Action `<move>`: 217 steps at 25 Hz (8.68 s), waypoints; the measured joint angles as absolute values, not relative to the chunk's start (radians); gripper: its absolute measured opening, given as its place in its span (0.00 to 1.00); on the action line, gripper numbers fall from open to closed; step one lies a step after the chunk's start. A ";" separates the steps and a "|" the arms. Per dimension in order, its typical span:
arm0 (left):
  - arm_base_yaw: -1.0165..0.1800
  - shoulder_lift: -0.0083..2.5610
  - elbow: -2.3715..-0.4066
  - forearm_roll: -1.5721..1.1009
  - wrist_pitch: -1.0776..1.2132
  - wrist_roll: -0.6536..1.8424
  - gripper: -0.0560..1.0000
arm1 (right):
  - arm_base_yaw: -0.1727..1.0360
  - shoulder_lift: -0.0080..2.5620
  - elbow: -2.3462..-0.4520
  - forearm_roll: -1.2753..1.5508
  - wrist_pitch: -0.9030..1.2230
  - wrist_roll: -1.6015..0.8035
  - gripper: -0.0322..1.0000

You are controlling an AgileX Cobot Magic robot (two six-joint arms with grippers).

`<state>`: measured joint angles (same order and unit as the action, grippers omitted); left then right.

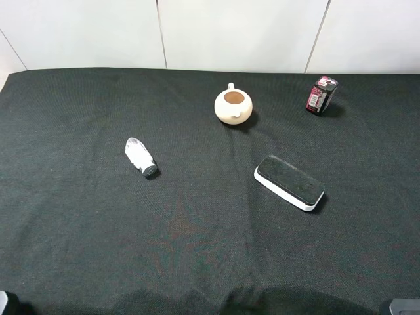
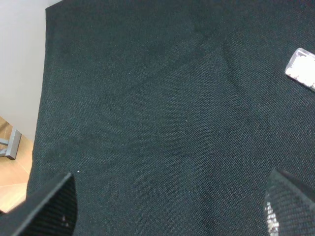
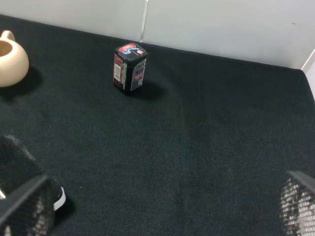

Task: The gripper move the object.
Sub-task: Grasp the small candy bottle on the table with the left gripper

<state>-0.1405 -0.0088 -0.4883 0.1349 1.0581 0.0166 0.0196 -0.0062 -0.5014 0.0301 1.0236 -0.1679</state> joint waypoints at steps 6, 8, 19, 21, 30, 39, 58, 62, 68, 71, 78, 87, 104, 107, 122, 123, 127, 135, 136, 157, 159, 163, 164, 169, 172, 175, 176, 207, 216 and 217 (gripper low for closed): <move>-0.141 -0.009 -0.488 0.135 1.058 0.017 0.83 | 0.020 -0.006 -0.501 0.030 1.024 -0.168 0.70; -0.141 -0.009 -0.488 0.135 1.058 0.017 0.83 | 0.020 -0.006 -0.501 0.030 1.024 -0.168 0.70; -0.141 -0.009 -0.488 0.136 1.058 0.017 0.83 | 0.020 -0.006 -0.501 0.030 1.024 -0.168 0.70; -0.141 -0.009 -0.488 0.138 1.058 0.017 0.83 | 0.020 -0.006 -0.501 0.030 1.024 -0.168 0.70; -0.141 0.242 -0.551 0.140 0.999 0.017 0.83 | 0.020 -0.006 -0.501 0.030 1.024 -0.168 0.70; -0.141 0.688 -0.705 0.140 0.941 0.064 0.83 | 0.020 -0.006 -0.501 0.030 1.024 -0.168 0.70; -0.204 1.374 -1.000 0.139 0.868 0.445 0.83 | 0.020 -0.006 -0.501 0.030 1.024 -0.168 0.70; -0.264 1.469 -1.048 0.140 0.865 0.575 0.83 | 0.020 -0.006 -0.501 0.030 1.024 -0.168 0.70; -0.344 1.587 -1.087 0.141 0.813 0.820 0.83 | 0.020 -0.006 -0.501 0.030 1.024 -0.168 0.70; -0.374 1.643 -1.089 0.142 0.783 0.928 0.83 | 0.020 -0.006 -0.501 0.030 1.024 -0.168 0.70; -0.433 1.729 -1.089 0.139 0.713 1.177 0.83 | 0.020 -0.006 -0.501 0.030 1.024 -0.168 0.70; -0.502 1.789 -1.152 0.137 0.695 1.317 0.83 | 0.020 -0.006 -0.501 0.030 1.024 -0.168 0.70; -0.560 1.955 -1.276 0.135 0.773 1.454 0.83 | 0.020 -0.006 -0.501 0.030 1.024 -0.168 0.70; -0.560 1.962 -1.277 0.135 0.791 1.494 0.83 | 0.020 -0.006 -0.501 0.030 1.024 -0.168 0.70; -0.582 2.043 -1.278 0.139 0.839 1.566 0.83 | 0.020 -0.006 -0.501 0.030 1.024 -0.168 0.70; -0.582 2.048 -1.278 0.139 0.838 1.570 0.83 | 0.020 -0.006 -0.501 0.030 1.024 -0.168 0.70; -0.582 2.070 -1.279 0.140 0.827 1.581 0.83 | 0.020 -0.006 -0.501 0.030 1.024 -0.168 0.70; -0.582 2.114 -1.284 0.157 0.793 1.588 0.83 | 0.020 -0.006 -0.501 0.030 1.024 -0.168 0.70; -0.582 2.115 -1.285 0.156 0.787 1.588 0.83 | 0.020 -0.006 -0.501 0.030 1.024 -0.168 0.70; -0.584 2.146 -1.293 0.160 0.731 1.588 0.83 | 0.020 -0.006 -0.501 0.030 1.024 -0.168 0.70; -0.584 2.146 -1.294 0.160 0.731 1.588 0.83 | 0.020 -0.006 -0.501 0.030 1.024 -0.168 0.70; -0.584 2.146 -1.294 0.160 0.731 1.588 0.83 | 0.020 -0.006 -0.501 0.030 1.024 -0.168 0.70; -0.584 2.146 -1.294 0.160 0.731 1.586 0.83 | 0.020 -0.006 -0.501 0.030 1.024 -0.168 0.70; -0.586 2.147 -1.294 0.160 0.724 1.533 0.83 | 0.020 -0.006 -0.501 0.030 1.024 -0.168 0.70; -0.587 2.148 -1.294 0.160 0.711 1.502 0.83 | 0.020 -0.006 -0.501 0.030 1.024 -0.168 0.70; -0.587 2.148 -1.294 0.160 0.684 1.479 0.83 | 0.020 -0.006 -0.501 0.030 1.024 -0.168 0.70; -0.587 2.149 -1.294 0.160 0.674 1.475 0.83 | 0.020 -0.006 -0.501 0.030 1.024 -0.168 0.70; -0.587 2.149 -1.294 0.150 0.685 1.456 0.83 | 0.020 -0.006 -0.501 0.030 1.024 -0.168 0.70; -0.587 2.149 -1.294 0.143 0.700 1.456 0.83 | 0.020 -0.006 -0.501 0.030 1.024 -0.168 0.70; -0.587 2.149 -1.294 0.142 0.702 1.456 0.83 | 0.020 -0.006 -0.501 0.030 1.024 -0.168 0.70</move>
